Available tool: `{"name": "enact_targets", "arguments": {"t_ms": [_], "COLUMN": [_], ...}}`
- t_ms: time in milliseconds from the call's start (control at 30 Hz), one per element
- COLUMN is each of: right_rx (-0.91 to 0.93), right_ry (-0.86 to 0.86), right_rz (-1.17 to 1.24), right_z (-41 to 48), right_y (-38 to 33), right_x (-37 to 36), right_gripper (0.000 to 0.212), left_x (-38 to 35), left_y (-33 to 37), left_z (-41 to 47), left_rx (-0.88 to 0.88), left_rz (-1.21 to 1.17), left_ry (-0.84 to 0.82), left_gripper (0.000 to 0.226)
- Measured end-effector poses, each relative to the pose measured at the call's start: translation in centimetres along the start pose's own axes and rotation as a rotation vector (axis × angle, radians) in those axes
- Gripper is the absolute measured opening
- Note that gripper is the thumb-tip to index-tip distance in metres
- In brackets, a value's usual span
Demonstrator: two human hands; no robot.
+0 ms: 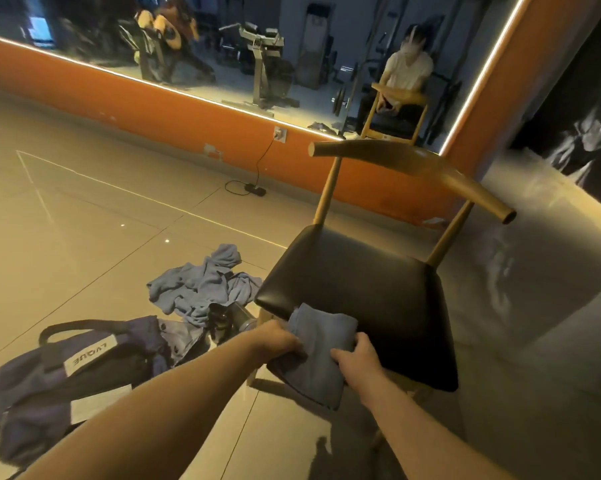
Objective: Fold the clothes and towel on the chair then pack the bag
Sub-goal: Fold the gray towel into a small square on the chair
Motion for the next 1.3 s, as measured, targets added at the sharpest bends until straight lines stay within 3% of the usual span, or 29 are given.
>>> {"name": "enact_targets", "arguments": {"t_ms": [67, 167, 400, 500, 600, 667, 867, 967, 1033, 1200, 1300], "right_rx": [0.074, 0.141, 0.187, 0.178, 0.153, 0.154, 0.157, 0.165, 0.169, 0.178, 0.205], "right_ry": [-0.044, -0.106, -0.202, -0.237, -0.365, -0.463, -0.684, -0.681, -0.668, -0.657, -0.643], "right_rz": [-0.116, -0.191, -0.357, -0.433, -0.476, -0.495, -0.533, -0.6, -0.627, -0.653, -0.689], "right_z": [-0.2, 0.4, 5.0, 7.7, 10.2, 11.1, 13.8, 15.5, 16.5, 18.3, 18.6], "right_y": [-1.5, -3.6, -6.3, -6.0, -4.5, -3.3, 1.8, 4.3, 5.6, 7.5, 7.0], "right_x": [-3.1, -8.5, -22.8, -29.4, -36.0, -39.9, -48.0, -50.0, -50.5, -51.0, -51.6], "right_gripper": [0.032, 0.031, 0.036, 0.03, 0.041, 0.055, 0.095, 0.102, 0.092, 0.065, 0.061], "left_x": [2.4, 6.7, 19.0, 22.5, 24.8, 25.7, 27.2, 27.3, 27.2, 27.8, 29.7], "left_y": [-2.0, -5.1, -13.9, -18.4, -24.1, -27.9, -36.2, -39.0, -40.5, -42.9, -44.0], "left_z": [-1.3, -3.0, -5.1, -5.9, -5.4, -4.3, -1.0, 0.6, 1.6, 3.3, 3.3], "left_rx": [-0.009, 0.003, -0.13, -0.102, -0.046, -0.047, -0.026, -0.008, -0.001, 0.011, 0.14], "left_rz": [-0.107, -0.19, -0.021, 0.025, -0.018, -0.083, -0.468, -0.615, -0.632, -0.464, -0.053], "left_ry": [-0.007, 0.077, 0.325, 0.449, 0.541, 0.557, 0.527, 0.47, 0.433, 0.43, 0.684], "left_gripper": [0.056, 0.044, 0.031, 0.03, 0.044, 0.048, 0.027, 0.02, 0.022, 0.025, 0.021]}}
Point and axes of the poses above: each hand's wrist, its own z-axis towards the middle knuckle, its own x-axis out of the back of the hand, y = z × x, the point moved 4 cm from there along z, towards the middle knuckle, and after that the axes turned 9 degrees about -y, right-handed, at the moved point
